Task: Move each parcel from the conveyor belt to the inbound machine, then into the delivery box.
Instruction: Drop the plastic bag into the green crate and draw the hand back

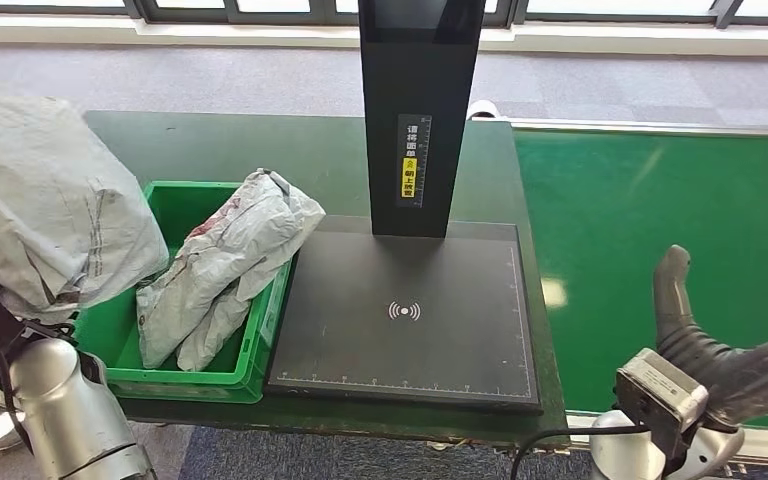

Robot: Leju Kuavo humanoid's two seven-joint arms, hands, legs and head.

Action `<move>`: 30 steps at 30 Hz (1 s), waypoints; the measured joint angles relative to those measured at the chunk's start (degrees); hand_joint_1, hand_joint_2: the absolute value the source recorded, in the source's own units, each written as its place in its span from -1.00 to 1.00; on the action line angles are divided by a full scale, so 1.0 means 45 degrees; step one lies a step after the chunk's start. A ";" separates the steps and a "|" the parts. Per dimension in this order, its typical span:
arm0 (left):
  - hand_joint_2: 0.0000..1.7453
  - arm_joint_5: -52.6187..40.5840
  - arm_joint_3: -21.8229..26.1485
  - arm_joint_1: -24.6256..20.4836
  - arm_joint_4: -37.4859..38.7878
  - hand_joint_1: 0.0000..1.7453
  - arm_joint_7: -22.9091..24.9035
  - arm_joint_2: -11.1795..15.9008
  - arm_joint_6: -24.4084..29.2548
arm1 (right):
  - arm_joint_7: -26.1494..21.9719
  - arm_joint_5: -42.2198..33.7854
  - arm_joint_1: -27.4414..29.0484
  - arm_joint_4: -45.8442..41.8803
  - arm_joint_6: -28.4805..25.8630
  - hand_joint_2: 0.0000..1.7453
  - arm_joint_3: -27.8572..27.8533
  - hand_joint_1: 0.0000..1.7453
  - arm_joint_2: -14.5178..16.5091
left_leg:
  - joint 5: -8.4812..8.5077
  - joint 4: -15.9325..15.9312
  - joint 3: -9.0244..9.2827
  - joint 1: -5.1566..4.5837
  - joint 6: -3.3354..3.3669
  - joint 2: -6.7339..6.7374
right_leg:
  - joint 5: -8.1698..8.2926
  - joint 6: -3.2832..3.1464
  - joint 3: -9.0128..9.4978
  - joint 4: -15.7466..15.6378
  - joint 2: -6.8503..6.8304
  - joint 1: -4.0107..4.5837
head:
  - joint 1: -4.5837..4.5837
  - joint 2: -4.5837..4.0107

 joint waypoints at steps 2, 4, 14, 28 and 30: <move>1.00 -0.0101 0.0012 -0.0154 0.0006 1.00 0.0000 -0.0010 -0.0009 | 0.0000 -0.0001 0.0023 -0.0046 0.0000 1.00 -0.0071 -1.00 0.0011 | 0.0001 0.0001 0.0001 0.0000 -0.0001 -0.0001 | 0.0000 0.0000 -0.0002 0.0000 -0.0001 0.0000 | 0.0001 0.0000; 1.00 -0.0164 -0.0043 -0.0355 0.0088 1.00 0.0000 -0.0023 -0.0018 | 0.0000 -0.0025 0.0064 -0.0143 0.0000 1.00 -0.0163 -1.00 0.0017 | 0.0001 0.0001 0.0001 0.0000 -0.0001 -0.0001 | 0.0001 0.0000 -0.0003 0.0000 -0.0001 -0.0001 | 0.0001 0.0000; 1.00 -0.3840 -0.1057 -0.1083 0.1047 1.00 -0.0015 -0.0074 -0.0028 | 0.0000 -0.0260 0.0247 -0.0226 0.0000 1.00 -0.0205 -1.00 0.0018 | 0.0001 0.0003 0.0001 -0.0002 0.0000 0.0004 | 0.0010 -0.0005 -0.0008 0.0000 0.0003 -0.0005 | 0.0001 0.0000; 1.00 -1.2982 -0.6546 -0.2550 0.8568 1.00 0.6836 0.0639 -0.0374 | 0.0000 -0.0668 0.0731 -0.0420 0.0000 1.00 -0.0215 -1.00 -0.0045 | 0.0016 0.0017 -0.0022 -0.0011 0.0005 0.0003 | 0.0045 -0.0006 -0.0038 -0.0006 0.0003 -0.0012 | 0.0000 0.0000; 1.00 -1.2986 -0.7339 -0.2870 1.0073 1.00 0.7297 0.0818 -0.0770 | 0.0000 -0.0728 0.0789 -0.0420 0.0002 1.00 -0.0215 -1.00 -0.0055 | 0.0019 0.0016 -0.0024 -0.0011 0.0003 0.0015 | 0.0049 -0.0004 -0.0039 -0.0004 0.0017 -0.0011 | 0.0001 0.0000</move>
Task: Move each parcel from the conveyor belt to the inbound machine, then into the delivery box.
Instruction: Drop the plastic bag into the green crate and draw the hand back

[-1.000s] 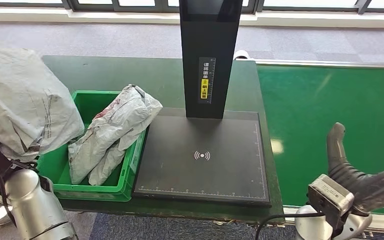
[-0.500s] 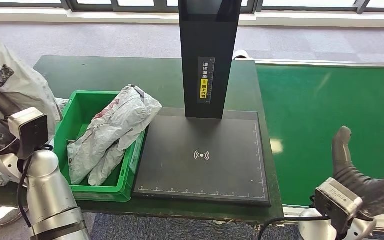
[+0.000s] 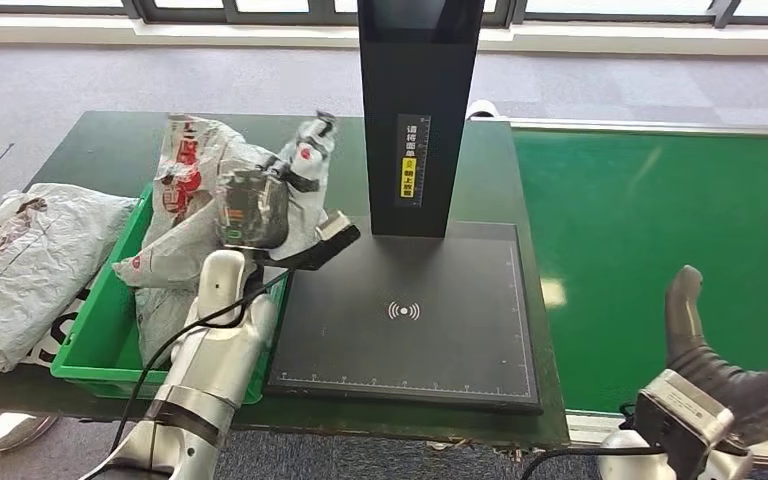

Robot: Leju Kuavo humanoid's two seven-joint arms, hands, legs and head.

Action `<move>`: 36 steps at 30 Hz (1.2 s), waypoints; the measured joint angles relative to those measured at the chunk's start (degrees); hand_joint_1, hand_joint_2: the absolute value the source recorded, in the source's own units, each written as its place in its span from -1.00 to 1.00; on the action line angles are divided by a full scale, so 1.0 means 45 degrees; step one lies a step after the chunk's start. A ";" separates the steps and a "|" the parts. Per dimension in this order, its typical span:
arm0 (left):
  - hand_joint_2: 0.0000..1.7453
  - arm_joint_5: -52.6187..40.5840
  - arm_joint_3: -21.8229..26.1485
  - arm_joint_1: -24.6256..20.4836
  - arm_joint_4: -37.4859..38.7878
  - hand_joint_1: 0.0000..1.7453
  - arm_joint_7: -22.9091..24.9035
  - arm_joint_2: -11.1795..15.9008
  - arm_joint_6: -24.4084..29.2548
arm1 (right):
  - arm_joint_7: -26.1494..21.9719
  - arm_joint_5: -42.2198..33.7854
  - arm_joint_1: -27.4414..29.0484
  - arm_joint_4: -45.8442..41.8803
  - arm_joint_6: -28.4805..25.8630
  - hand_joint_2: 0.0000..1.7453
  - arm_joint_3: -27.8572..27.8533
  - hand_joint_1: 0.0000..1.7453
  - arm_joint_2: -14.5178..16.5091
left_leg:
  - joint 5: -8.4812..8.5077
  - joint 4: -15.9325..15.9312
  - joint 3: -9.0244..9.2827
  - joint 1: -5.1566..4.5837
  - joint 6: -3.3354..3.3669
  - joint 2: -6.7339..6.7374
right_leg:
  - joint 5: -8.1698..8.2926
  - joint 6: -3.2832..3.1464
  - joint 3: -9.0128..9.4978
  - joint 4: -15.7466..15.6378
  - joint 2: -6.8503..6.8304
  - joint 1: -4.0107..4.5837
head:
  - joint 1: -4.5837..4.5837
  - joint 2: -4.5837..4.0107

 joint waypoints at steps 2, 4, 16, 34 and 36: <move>1.00 0.0000 -0.0507 -0.0218 0.1141 1.00 0.0260 0.0175 -0.0316 | 0.0000 -0.0040 0.0041 0.0000 0.0002 1.00 0.0000 -1.00 -0.0007 | -0.0001 -0.0001 0.0000 0.0000 -0.0001 0.0024 | 0.0003 -0.0002 -0.0010 0.0001 0.0023 0.0001 | -0.0001 0.0000; 1.00 0.0000 -0.0833 -0.0417 0.2044 1.00 0.0434 0.0320 -0.0574 | 0.0000 -0.0057 0.0070 0.0000 0.0001 1.00 0.0000 -1.00 -0.0017 | -0.0001 -0.0003 -0.0001 0.0000 -0.0002 0.0030 | 0.0003 -0.0003 -0.0014 0.0001 0.0030 0.0003 | -0.0001 0.0000; 1.00 0.0181 -0.1495 -0.1006 0.4433 1.00 0.3941 0.1065 -0.1157 | 0.0000 0.0062 0.0259 0.0000 0.0002 1.00 -0.0243 -1.00 -0.0039 | -0.0001 -0.0012 -0.0004 0.0005 -0.0005 0.0030 | -0.0001 -0.0005 -0.0015 0.0002 0.0028 0.0008 | -0.0001 0.0000; 1.00 0.2001 -0.0233 0.1170 -0.1688 1.00 0.3249 0.1387 0.0786 | 0.0000 0.0277 0.0552 0.0000 0.0002 1.00 -0.0534 -1.00 -0.0029 | 0.0000 -0.0014 -0.0025 0.0008 -0.0013 0.0031 | -0.0011 -0.0010 -0.0027 0.0011 0.0035 0.0009 | -0.0002 0.0000; 1.00 0.2001 -0.0095 0.1345 -0.2254 1.00 0.3243 0.1387 0.0786 | 0.0000 0.0278 0.0559 0.0000 0.0002 1.00 -0.0538 -1.00 -0.0027 | 0.0000 -0.0014 -0.0026 0.0007 -0.0013 0.0031 | -0.0011 -0.0010 -0.0028 0.0010 0.0033 0.0008 | -0.0001 0.0000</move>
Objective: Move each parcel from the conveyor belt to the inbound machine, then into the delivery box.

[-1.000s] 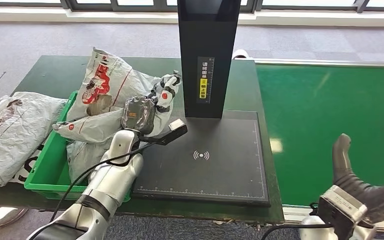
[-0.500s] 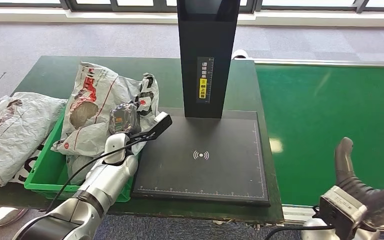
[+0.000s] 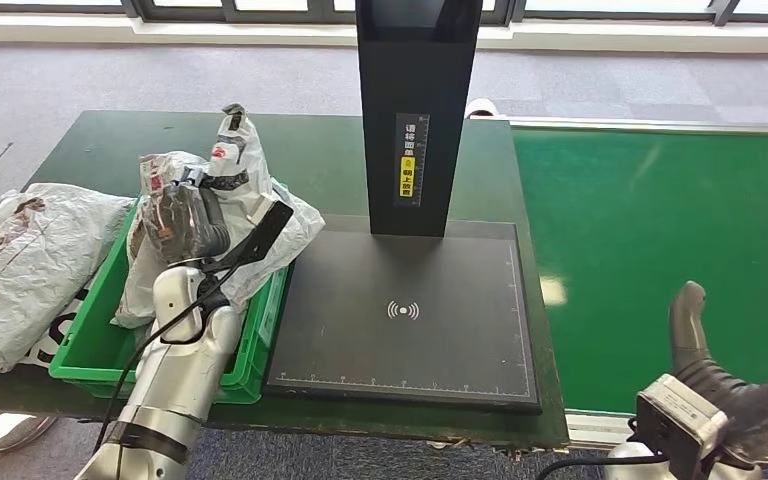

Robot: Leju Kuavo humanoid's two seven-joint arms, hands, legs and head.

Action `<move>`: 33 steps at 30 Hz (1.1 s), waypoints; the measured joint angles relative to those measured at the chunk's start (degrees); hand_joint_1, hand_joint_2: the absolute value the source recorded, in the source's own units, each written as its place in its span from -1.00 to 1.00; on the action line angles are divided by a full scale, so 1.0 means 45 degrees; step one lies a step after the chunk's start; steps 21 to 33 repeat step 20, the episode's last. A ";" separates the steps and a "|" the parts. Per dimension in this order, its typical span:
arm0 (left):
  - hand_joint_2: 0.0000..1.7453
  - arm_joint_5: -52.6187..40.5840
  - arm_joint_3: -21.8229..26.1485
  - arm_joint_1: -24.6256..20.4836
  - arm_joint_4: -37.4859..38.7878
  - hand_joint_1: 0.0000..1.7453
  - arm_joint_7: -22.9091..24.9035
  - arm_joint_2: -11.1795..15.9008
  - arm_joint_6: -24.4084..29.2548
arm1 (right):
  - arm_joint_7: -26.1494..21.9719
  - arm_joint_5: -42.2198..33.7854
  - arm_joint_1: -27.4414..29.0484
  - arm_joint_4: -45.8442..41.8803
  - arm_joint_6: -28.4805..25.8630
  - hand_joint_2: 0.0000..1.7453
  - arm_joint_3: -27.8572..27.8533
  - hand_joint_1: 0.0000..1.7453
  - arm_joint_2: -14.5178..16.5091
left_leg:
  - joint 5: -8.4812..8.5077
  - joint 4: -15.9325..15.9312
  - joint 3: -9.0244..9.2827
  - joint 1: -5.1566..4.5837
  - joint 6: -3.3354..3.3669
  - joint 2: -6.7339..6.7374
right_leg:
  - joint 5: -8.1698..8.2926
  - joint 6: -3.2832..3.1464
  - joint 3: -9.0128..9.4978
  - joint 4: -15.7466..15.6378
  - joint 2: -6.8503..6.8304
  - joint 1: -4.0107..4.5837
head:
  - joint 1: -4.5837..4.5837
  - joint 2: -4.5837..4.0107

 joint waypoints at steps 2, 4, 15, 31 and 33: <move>1.00 0.0000 0.0086 0.0132 -0.0406 1.00 0.0000 0.0000 0.0000 | 0.0000 0.0002 0.0003 0.0000 0.0000 1.00 -0.0004 -1.00 0.0002 | 0.0000 0.0000 0.0000 0.0000 0.0000 -0.0001 | 0.0000 0.0000 0.0001 0.0000 -0.0004 0.0000 | 0.0000 0.0000; 1.00 0.0000 0.0136 0.0230 -0.0703 1.00 0.0000 0.0000 -0.0002 | 0.0000 0.0004 0.0004 0.0000 0.0000 1.00 -0.0006 -1.00 0.0002 | 0.0000 0.0000 0.0000 0.0000 0.0000 -0.0003 | 0.0001 0.0000 0.0001 0.0000 -0.0007 -0.0001 | 0.0000 0.0000; 1.00 0.0000 0.0958 0.0772 -0.2650 1.00 -0.2238 -0.0362 -0.0009 | 0.0000 0.0007 0.0004 0.0000 0.0000 1.00 -0.0022 -1.00 0.0064 | 0.0002 0.0000 -0.0014 0.0001 -0.0001 -0.0014 | 0.0002 0.0000 -0.0001 0.0000 -0.0009 0.0003 | 0.0000 0.0000; 1.00 -0.0032 0.3644 0.0786 -0.4513 1.00 -0.7153 -0.1327 -0.0010 | 0.0000 0.0070 0.0003 0.0000 0.0000 1.00 -0.0053 -1.00 0.0088 | 0.0001 0.0000 -0.0020 0.0001 -0.0002 -0.0014 | 0.0001 0.0000 -0.0014 0.0000 -0.0009 -0.0001 | 0.0000 0.0000; 1.00 -0.0032 0.3644 0.0786 -0.4513 1.00 -0.7153 -0.1327 -0.0010 | 0.0000 0.0070 0.0003 0.0000 0.0000 1.00 -0.0053 -1.00 0.0088 | 0.0001 0.0000 -0.0020 0.0001 -0.0002 -0.0014 | 0.0001 0.0000 -0.0014 0.0000 -0.0009 -0.0001 | 0.0000 0.0000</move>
